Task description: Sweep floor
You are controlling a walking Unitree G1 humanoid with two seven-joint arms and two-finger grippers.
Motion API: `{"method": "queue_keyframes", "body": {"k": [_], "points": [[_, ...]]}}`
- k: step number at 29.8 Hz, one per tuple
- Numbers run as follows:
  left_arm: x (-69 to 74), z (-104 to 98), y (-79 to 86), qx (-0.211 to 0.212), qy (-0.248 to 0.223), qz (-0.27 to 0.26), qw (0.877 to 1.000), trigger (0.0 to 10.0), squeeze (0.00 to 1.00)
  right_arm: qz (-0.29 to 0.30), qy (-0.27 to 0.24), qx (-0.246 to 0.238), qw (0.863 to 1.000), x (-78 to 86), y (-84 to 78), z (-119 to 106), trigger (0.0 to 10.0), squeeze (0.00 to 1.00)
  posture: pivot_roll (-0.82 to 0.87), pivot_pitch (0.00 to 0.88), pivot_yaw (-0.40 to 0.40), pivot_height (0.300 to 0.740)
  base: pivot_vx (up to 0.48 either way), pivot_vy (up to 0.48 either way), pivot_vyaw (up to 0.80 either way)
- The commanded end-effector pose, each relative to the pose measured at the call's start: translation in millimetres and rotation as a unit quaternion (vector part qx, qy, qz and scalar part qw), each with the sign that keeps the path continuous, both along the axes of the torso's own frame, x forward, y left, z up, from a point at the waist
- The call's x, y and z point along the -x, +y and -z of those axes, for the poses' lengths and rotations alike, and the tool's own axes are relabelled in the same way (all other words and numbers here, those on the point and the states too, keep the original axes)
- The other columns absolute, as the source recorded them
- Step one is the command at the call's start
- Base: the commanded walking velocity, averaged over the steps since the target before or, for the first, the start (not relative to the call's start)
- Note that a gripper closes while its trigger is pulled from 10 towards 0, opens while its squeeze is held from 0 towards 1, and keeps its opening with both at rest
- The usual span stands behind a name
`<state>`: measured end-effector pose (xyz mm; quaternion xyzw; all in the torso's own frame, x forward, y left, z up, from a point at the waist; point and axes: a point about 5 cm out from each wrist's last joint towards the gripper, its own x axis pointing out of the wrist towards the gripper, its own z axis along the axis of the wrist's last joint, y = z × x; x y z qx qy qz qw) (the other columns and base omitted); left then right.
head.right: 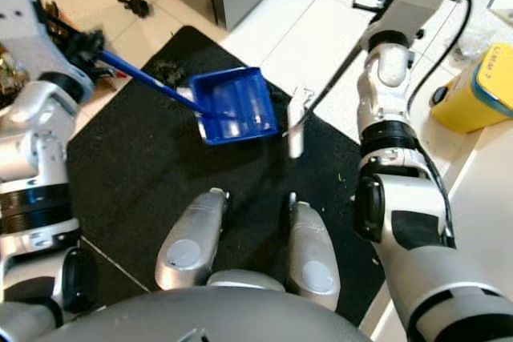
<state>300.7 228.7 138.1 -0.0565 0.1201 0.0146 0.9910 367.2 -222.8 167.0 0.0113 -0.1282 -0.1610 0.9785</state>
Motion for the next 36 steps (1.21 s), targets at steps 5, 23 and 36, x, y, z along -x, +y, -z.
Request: {"method": "queue_keyframes", "body": {"k": [5,23,36], "points": [[-8.3,6,-10.6,0.004,0.015,0.011,1.0,10.0,0.0,0.017,-0.031,0.072,0.997,-0.1,-3.1,-17,10.0,0.0,0.28,0.0,0.011,0.74,0.0,0.0,0.0],[-11.4,22,-42.5,0.032,0.033,0.061,0.997,10.0,0.0,-0.022,0.072,0.091,0.993,9.7,4.8,33,10.0,0.0,0.25,0.0,-0.011,0.74,0.0,0.0,0.0],[-9.9,30,-50.3,0.029,0.022,0.046,0.998,10.0,0.0,-0.036,0.074,0.049,0.995,8.8,13.6,37,10.0,0.0,0.25,0.0,-0.02,0.74,0.0,0.0,0.0]]}}
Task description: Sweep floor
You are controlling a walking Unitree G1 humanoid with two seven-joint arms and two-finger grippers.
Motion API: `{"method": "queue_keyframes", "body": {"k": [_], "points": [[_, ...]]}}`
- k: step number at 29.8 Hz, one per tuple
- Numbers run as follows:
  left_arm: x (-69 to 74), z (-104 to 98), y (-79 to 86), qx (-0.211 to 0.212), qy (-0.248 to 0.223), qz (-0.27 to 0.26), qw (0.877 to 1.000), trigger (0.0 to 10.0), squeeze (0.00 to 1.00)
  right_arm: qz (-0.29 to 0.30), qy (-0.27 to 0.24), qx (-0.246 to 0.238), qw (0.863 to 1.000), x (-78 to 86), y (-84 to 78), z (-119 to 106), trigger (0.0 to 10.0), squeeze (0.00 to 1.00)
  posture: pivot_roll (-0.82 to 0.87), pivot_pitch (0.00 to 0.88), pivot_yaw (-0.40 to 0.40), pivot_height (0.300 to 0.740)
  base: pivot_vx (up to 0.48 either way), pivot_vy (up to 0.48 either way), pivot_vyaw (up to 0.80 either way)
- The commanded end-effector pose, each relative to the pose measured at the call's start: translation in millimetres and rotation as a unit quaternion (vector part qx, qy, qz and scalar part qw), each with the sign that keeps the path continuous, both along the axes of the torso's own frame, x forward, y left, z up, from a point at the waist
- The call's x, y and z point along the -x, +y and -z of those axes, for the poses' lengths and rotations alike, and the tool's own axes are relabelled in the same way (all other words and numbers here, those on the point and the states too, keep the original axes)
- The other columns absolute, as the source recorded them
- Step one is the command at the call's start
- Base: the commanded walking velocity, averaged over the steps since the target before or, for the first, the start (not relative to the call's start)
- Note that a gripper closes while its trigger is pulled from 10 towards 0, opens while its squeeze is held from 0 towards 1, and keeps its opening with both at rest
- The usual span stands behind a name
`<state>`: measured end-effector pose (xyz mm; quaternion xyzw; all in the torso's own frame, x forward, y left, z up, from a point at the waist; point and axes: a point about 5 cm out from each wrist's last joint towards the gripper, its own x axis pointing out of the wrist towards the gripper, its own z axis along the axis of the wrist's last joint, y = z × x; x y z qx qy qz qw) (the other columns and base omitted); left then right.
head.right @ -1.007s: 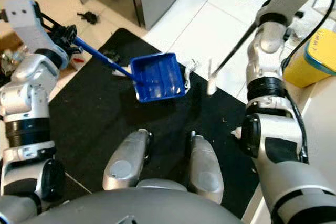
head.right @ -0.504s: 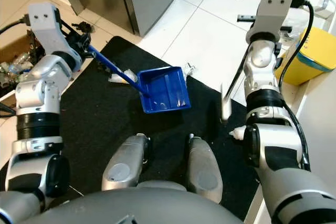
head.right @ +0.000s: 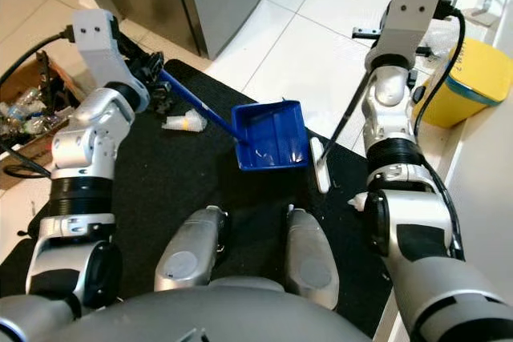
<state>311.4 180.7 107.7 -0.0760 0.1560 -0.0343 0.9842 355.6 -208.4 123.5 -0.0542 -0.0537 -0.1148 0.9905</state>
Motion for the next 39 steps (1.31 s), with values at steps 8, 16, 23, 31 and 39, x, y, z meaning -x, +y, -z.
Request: {"method": "queue_keyframes", "body": {"k": [8,16,23,31,39], "points": [[0.4,-1,-2.9,-0.005,-0.022,-0.006,1.0,10.0,0.0,0.0,-0.011,-0.011,1.0,-3.4,-0.3,-6,10.0,0.0,0.25,0.0,-0.021,0.74,0.0,0.0,0.0],[-0.8,-1,-4.8,-0.002,-0.027,-0.005,1.0,10.0,0.0,0.001,-0.011,-0.011,1.0,-4.1,-1.0,-7,10.0,0.0,0.25,0.0,-0.022,0.74,0.0,0.0,0.0],[-1.3,1,-8.3,0.02,-0.016,0.001,1.0,10.0,0.0,0.005,-0.01,-0.004,1.0,-4.5,-2.5,-8,10.0,0.0,0.25,0.0,-0.02,0.74,0.0,0.0,0.0],[-3.3,1,-12.6,0.028,-0.015,0.026,0.999,10.0,0.0,0.021,-0.01,0.007,1.0,-4.6,-9.5,-10,10.0,0.0,0.25,0.0,-0.016,0.74,0.0,0.0,0.0],[-4.4,0,-15.2,0.031,-0.01,0.055,0.998,10.0,0.0,0.045,-0.005,0.02,0.999,-3.1,-17.6,-10,10.0,0.0,0.24,0.0,-0.014,0.74,0.101,-0.27,0.0]]}}
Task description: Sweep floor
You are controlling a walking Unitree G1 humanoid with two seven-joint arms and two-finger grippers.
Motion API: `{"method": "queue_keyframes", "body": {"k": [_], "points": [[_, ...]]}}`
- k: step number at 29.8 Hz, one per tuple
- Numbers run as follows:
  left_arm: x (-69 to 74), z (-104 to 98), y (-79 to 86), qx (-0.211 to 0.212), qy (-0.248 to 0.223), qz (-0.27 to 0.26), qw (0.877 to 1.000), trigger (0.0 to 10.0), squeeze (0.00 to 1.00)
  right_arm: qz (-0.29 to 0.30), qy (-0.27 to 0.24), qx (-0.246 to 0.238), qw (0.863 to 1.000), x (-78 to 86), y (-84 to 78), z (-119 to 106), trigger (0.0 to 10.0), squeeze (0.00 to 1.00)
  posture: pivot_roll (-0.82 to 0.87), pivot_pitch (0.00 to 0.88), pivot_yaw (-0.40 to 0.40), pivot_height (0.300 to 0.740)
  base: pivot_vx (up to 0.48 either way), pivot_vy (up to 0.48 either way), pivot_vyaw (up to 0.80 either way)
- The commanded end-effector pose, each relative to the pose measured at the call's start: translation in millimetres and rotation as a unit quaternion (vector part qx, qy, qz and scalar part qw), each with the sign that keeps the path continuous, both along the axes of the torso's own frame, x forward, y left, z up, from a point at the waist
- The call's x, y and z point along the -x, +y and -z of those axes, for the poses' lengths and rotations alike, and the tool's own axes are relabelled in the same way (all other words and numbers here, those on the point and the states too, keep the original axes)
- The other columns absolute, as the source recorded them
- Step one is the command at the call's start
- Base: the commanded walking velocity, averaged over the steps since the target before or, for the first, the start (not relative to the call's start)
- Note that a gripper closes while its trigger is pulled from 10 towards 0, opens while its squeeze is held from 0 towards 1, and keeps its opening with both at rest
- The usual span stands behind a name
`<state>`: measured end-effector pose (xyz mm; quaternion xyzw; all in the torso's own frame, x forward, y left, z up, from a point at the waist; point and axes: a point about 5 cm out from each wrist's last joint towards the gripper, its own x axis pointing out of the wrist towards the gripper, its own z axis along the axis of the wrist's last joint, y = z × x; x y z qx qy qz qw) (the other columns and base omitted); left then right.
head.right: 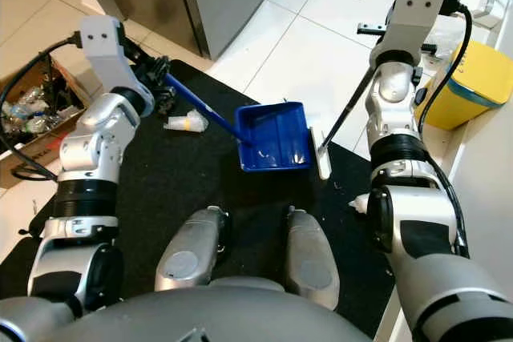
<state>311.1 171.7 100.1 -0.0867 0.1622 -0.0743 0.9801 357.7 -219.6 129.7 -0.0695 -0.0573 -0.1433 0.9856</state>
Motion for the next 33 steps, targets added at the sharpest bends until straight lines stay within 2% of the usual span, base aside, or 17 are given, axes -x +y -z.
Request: {"method": "queue_keyframes", "body": {"k": [1,29,33], "points": [[-4.7,-7.3,-6.2,0.015,-0.014,0.016,1.0,10.0,0.0,0.016,-0.001,0.006,1.0,-0.9,-6.4,-3.6,10.0,0.0,0.24,0.0,-0.014,0.74,0.285,-0.382,0.0],[-8.0,-8.1,-8.2,0.022,-0.015,0.029,0.999,10.0,0.0,0.017,-0.006,-0.009,1.0,0.7,-10.7,-3.2,10.0,0.0,0.22,0.0,-0.013,0.74,0.307,-0.365,-0.01],[-8.4,-8.1,-8.7,0.023,-0.015,0.031,0.999,10.0,0.0,0.014,-0.007,-0.013,1.0,0.7,-10.5,-3.5,10.0,0.0,0.22,0.0,-0.013,0.74,0.314,-0.36,-0.55]]}}
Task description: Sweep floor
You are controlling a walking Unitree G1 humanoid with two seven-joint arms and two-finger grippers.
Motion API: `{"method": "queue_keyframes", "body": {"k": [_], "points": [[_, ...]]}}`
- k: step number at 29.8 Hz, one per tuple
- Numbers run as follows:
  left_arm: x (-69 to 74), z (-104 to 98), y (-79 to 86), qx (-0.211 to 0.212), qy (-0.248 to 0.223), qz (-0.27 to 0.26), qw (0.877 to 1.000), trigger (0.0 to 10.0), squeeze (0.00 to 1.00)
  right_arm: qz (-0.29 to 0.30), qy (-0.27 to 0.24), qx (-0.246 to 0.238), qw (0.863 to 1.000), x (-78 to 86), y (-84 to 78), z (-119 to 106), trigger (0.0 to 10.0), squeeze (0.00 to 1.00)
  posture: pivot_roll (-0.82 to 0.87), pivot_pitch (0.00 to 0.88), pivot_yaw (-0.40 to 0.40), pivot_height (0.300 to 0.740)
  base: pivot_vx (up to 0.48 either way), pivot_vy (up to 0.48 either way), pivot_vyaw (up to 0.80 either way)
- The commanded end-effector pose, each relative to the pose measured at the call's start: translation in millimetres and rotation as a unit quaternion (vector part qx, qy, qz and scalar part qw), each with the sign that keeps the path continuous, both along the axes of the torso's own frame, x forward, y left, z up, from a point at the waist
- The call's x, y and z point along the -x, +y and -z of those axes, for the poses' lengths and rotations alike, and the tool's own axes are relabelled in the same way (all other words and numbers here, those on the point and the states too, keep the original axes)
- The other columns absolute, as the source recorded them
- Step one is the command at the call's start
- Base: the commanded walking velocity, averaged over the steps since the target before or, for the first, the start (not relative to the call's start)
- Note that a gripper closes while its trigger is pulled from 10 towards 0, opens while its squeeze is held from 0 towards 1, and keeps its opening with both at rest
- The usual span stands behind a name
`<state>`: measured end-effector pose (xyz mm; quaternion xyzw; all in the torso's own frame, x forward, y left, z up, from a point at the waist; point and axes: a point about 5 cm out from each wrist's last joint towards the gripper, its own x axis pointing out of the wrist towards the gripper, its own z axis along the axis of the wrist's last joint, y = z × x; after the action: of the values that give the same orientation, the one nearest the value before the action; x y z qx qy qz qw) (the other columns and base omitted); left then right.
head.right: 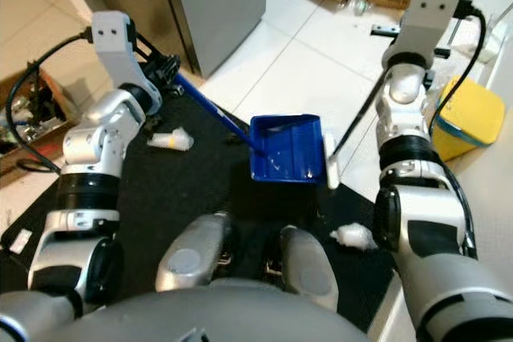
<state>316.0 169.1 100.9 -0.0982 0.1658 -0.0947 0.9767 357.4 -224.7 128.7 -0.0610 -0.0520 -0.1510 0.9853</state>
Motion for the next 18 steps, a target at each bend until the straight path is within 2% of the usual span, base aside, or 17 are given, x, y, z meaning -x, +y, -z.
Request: {"method": "queue_keyframes", "body": {"k": [1,8,12,18], "points": [[-3.5,-7.3,-6.1,0.009,-0.018,0.012,1.0,10.0,0.0,0.007,-0.011,-0.003,1.0,0.3,-5.4,-4.4,10.0,0.0,0.22,0.0,-0.013,0.74,0.315,-0.36,-0.76],[-3.7,-7.0,-7.3,0.01,-0.016,0.017,1.0,10.0,0.0,0.006,-0.012,-0.006,1.0,0.3,-5.3,-4.7,10.0,0.0,0.22,0.0,-0.012,0.74,0.333,-0.342,-0.76],[-3.1,-5.0,-10.2,0.013,-0.007,0.03,0.999,10.0,0.0,0.009,-0.012,-0.009,1.0,0.5,-6.5,-4.5,10.0,0.0,0.22,0.0,-0.012,0.74,0.281,0.0,-0.76],[-3.2,-4.1,-12.5,0.007,-0.001,0.053,0.999,10.0,0.0,0.012,-0.01,-0.008,1.0,0.1,-7.3,-4.7,10.0,0.0,0.22,0.0,-0.011,0.74,0.0,0.0,-0.08]]}}
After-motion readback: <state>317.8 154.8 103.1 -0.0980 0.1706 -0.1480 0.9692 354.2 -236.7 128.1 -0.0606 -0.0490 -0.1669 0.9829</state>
